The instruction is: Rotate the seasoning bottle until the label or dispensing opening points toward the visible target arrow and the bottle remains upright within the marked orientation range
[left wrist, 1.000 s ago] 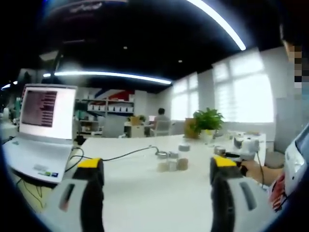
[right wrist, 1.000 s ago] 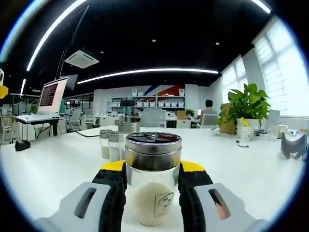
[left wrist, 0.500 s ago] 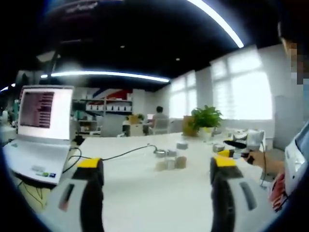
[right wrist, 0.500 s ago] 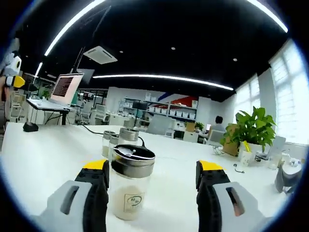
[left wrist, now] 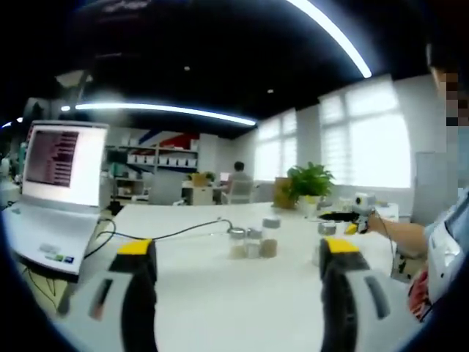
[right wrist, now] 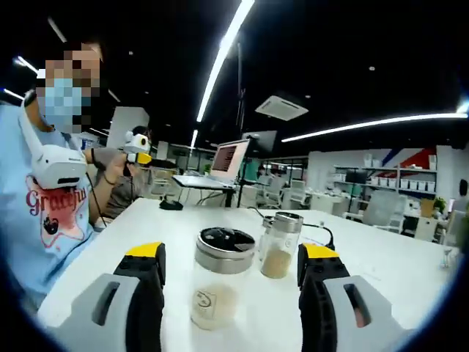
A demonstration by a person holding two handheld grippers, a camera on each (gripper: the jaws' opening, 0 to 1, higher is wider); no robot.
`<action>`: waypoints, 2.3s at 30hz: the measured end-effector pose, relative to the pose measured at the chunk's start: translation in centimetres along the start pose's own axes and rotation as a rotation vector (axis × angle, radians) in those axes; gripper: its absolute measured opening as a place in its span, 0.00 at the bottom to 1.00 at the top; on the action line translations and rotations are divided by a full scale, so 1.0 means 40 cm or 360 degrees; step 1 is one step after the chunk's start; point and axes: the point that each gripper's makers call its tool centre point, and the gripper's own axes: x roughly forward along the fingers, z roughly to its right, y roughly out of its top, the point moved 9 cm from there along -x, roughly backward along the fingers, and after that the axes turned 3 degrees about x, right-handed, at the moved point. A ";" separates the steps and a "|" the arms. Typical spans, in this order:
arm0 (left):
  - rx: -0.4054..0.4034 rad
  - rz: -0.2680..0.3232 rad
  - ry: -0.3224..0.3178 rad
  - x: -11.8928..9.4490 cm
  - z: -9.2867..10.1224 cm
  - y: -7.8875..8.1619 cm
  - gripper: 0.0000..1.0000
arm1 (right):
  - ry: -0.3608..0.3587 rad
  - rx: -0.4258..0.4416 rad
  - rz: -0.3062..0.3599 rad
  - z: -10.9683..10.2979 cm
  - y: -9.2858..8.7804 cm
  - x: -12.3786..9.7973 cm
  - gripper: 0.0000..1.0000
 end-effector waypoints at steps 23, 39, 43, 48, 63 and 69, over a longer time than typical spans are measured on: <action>0.0015 -0.0043 -0.0034 0.020 0.015 -0.015 0.96 | 0.0863 0.0283 -0.0057 -0.004 -0.112 0.134 0.45; -0.0001 -0.0056 -0.0043 0.024 0.019 -0.020 0.95 | 0.0317 0.0178 -0.0117 0.005 -0.104 0.124 0.43; -0.0005 -0.0063 -0.0039 0.025 0.022 -0.022 0.95 | 0.0173 0.0185 -0.0140 -0.009 -0.099 0.120 0.43; -0.0011 -0.0072 -0.0052 0.029 0.026 -0.024 0.94 | 0.0064 0.0175 -0.0177 -0.026 -0.095 0.120 0.43; -0.0029 -0.0068 -0.0070 0.026 0.024 -0.023 0.93 | -0.0185 0.0206 -0.0204 -0.037 -0.088 0.123 0.43; -0.0031 -0.0061 -0.0059 0.025 0.022 -0.022 0.93 | -0.0227 0.0196 -0.0231 -0.036 -0.086 0.125 0.43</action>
